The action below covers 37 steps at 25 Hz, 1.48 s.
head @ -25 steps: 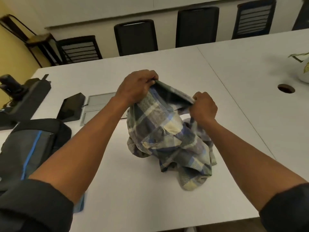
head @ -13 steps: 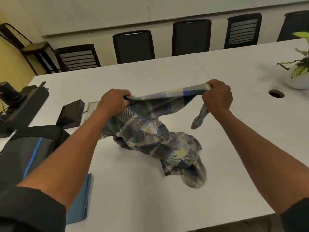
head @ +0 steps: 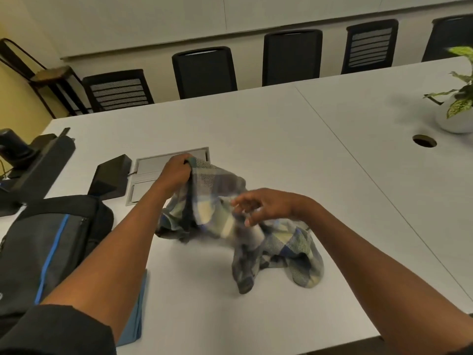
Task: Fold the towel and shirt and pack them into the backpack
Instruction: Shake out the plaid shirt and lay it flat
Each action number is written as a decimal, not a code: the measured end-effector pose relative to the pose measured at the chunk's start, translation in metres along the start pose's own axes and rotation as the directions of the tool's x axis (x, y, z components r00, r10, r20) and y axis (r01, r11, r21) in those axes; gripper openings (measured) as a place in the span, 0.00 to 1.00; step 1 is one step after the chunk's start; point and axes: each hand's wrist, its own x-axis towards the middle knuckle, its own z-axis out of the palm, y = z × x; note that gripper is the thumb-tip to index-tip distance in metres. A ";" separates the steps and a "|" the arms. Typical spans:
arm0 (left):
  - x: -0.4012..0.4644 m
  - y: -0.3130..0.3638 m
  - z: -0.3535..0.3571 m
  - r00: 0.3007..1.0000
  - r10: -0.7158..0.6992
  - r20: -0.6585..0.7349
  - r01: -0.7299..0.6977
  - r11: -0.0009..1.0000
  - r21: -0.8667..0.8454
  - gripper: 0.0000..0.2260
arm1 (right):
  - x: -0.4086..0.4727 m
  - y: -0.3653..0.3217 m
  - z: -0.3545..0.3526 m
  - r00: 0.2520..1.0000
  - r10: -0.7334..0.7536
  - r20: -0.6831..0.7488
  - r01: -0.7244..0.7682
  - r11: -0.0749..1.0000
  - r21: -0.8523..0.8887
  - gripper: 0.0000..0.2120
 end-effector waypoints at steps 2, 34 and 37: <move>-0.003 0.010 -0.003 0.999 0.020 0.038 -0.014 0.989 -0.150 0.15 | 0.010 0.012 0.007 0.992 0.020 -0.122 -0.014 0.999 0.053 0.20; -0.054 0.011 0.029 0.938 0.211 0.277 -0.244 0.966 0.089 0.15 | 0.070 -0.026 0.036 0.588 -0.061 -0.806 -0.091 0.986 -0.141 0.08; -0.057 0.018 0.036 0.926 0.298 0.231 -0.352 0.902 0.249 0.16 | 0.064 -0.028 0.036 0.579 -0.048 -0.814 -0.077 0.991 -0.114 0.08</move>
